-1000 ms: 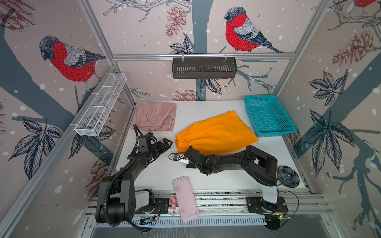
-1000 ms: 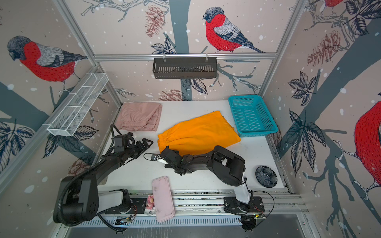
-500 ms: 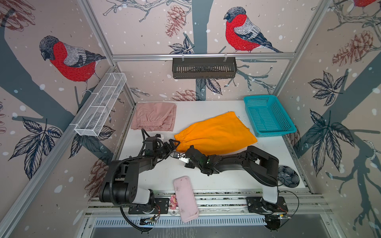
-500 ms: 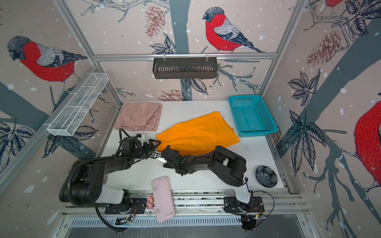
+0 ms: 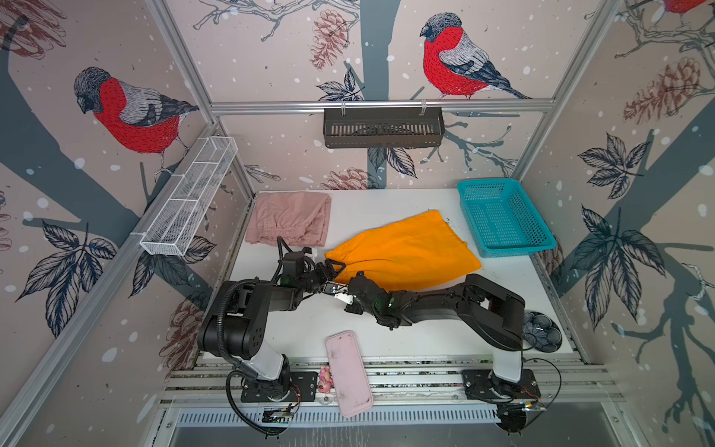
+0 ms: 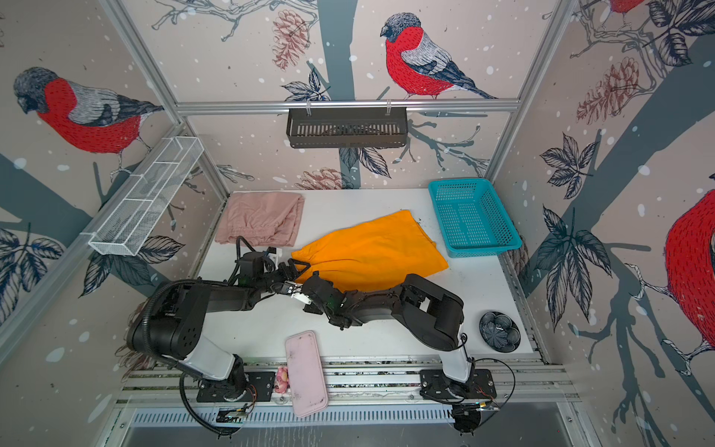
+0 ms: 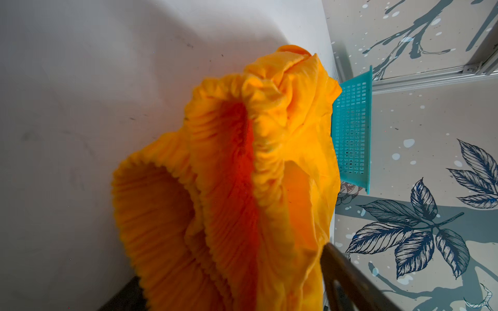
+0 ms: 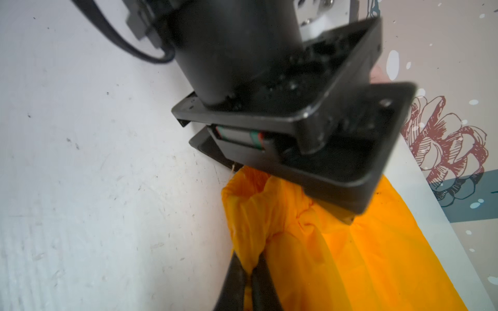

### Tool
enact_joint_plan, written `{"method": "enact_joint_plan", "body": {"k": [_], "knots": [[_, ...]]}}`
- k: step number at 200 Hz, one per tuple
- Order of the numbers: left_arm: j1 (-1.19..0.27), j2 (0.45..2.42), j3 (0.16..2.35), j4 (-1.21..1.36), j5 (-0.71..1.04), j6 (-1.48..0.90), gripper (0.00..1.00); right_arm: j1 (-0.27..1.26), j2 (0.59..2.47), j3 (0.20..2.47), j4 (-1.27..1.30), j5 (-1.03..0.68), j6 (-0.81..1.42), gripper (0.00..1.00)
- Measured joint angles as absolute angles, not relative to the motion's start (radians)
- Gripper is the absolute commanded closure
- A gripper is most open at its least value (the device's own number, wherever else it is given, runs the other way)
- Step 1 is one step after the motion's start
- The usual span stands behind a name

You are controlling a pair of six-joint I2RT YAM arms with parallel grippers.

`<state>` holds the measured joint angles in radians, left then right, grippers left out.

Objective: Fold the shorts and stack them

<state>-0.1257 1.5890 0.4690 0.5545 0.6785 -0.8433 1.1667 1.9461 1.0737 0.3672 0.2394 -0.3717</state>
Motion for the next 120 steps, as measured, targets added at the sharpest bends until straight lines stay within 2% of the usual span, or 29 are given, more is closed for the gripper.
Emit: {"method": "enact_joint_plan", "body": {"k": [11,26,34,41,56,82,105,120], "knots": [[-0.128,1.586,0.49,0.526,0.677,-0.829,0.7,1.17,1.953,1.093,0.361,0.241,-0.369,0.99],[-0.129,1.569,0.521,0.463,0.668,-0.794,0.88,1.18,1.965,1.118,0.346,0.253,-0.368,0.95],[-0.13,1.56,0.541,0.421,0.658,-0.765,0.94,1.187,1.972,1.126,0.344,0.256,-0.368,0.89],[-0.133,1.553,0.56,0.376,0.65,-0.748,1.0,1.193,1.978,1.135,0.34,0.256,-0.367,0.79],[-0.135,1.544,0.613,0.268,0.619,-0.69,1.0,1.197,1.983,1.147,0.335,0.243,-0.361,0.58],[-0.134,1.541,0.729,0.088,0.565,-0.596,1.0,1.196,1.931,1.13,0.311,0.183,-0.314,0.36],[-0.119,1.541,0.838,-0.081,0.521,-0.515,1.0,1.177,1.787,1.078,0.285,0.12,-0.277,0.33],[-0.102,1.541,0.906,-0.173,0.497,-0.469,1.0,1.138,1.677,1.027,0.268,0.107,-0.248,0.38]]}}
